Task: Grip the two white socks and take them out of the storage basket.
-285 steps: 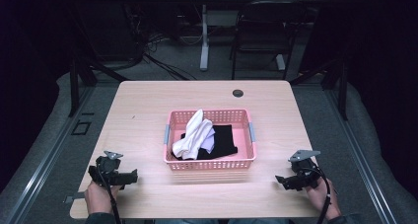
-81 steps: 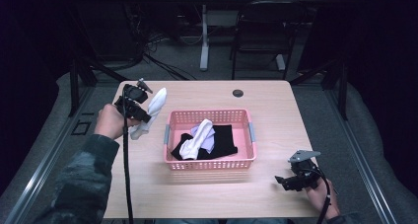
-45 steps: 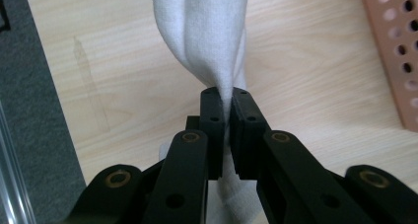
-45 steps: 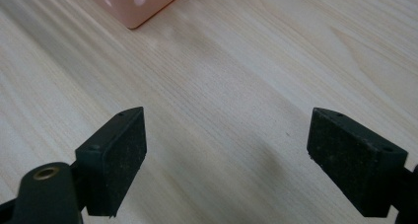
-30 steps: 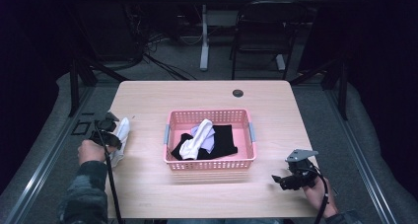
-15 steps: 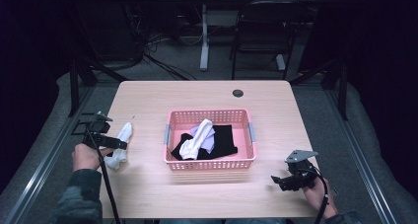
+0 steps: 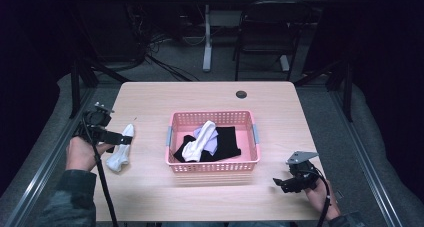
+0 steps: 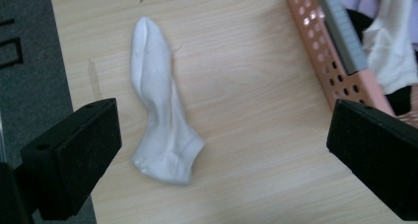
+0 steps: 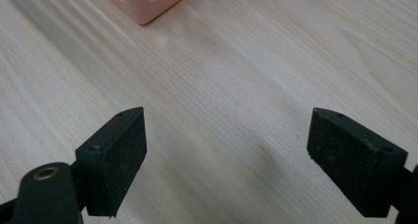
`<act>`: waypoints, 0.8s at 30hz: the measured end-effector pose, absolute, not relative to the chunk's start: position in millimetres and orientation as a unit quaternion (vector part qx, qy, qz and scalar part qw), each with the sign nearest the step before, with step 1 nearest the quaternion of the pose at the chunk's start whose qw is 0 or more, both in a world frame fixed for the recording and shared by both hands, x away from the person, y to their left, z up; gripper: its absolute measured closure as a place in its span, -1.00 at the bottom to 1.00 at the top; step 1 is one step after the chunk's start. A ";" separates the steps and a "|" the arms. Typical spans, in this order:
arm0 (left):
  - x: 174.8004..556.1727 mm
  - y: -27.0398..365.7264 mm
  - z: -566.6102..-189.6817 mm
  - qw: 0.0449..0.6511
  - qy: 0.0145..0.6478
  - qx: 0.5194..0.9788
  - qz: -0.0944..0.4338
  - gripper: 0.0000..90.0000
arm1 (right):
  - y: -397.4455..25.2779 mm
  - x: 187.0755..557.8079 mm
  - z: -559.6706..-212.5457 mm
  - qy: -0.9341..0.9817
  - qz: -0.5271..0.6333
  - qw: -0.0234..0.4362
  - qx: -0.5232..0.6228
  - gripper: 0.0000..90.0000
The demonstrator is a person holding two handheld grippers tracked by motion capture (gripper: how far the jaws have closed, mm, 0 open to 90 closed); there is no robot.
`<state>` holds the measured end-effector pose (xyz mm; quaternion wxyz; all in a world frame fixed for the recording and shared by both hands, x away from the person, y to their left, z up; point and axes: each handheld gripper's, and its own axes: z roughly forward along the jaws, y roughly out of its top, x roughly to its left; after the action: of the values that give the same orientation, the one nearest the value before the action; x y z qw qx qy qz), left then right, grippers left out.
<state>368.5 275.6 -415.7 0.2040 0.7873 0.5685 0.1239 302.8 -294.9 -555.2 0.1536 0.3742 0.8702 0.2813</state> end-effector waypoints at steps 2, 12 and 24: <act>368.6 267.9 -407.9 0.208 0.558 0.793 0.126 -1.00 | -295.3 301.9 -555.6 0.870 0.282 0.153 0.374 -0.68; 383.9 227.9 -390.2 0.219 0.518 0.816 0.133 -1.00 | -301.5 298.7 -555.2 0.864 0.285 0.153 0.386 -0.68; 412.5 167.4 -400.4 0.205 0.464 0.854 0.112 -1.00 | -306.8 294.4 -556.1 0.862 0.277 0.154 0.395 -0.68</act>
<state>412.5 167.4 -400.4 0.2052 0.8543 0.4642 0.1118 294.4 -306.8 -556.1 0.1542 0.3948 0.8622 0.2774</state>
